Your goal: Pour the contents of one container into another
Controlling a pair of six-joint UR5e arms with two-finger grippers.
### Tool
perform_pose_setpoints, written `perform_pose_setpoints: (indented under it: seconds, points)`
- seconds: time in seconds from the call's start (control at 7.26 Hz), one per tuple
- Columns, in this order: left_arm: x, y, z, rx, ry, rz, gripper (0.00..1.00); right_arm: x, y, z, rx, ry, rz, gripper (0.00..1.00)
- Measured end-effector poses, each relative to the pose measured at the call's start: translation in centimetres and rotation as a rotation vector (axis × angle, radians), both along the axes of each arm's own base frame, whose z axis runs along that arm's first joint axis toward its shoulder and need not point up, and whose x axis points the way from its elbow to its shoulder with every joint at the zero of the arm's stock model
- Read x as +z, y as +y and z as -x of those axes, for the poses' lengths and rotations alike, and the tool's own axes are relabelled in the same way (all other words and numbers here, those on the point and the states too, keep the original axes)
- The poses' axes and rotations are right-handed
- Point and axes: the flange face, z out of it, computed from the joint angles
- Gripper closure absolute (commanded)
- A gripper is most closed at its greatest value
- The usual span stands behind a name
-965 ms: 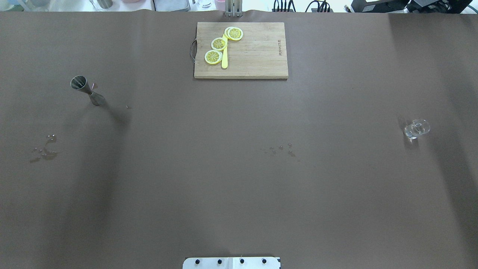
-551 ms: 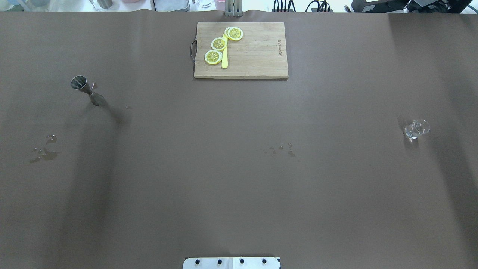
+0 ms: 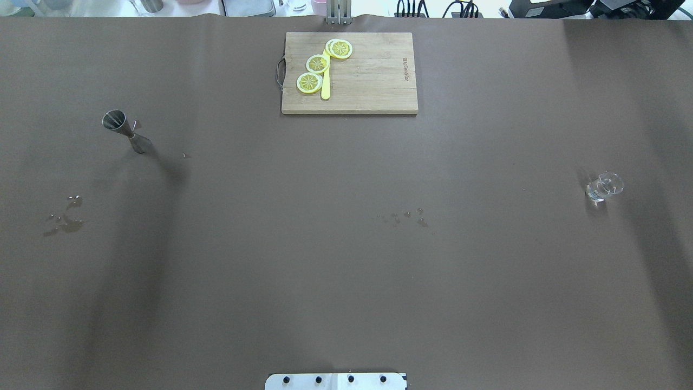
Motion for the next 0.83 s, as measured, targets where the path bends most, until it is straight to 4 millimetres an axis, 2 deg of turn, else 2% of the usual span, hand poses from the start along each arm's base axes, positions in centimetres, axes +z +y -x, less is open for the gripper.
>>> perform_pose_setpoints:
  seconds: [0.83]
  points:
    - [-0.25, -0.15, 0.01, -0.007, -0.001, 0.002, 0.02, -0.21, -0.06, 0.02, 0.000, -0.003, -0.004, 0.00]
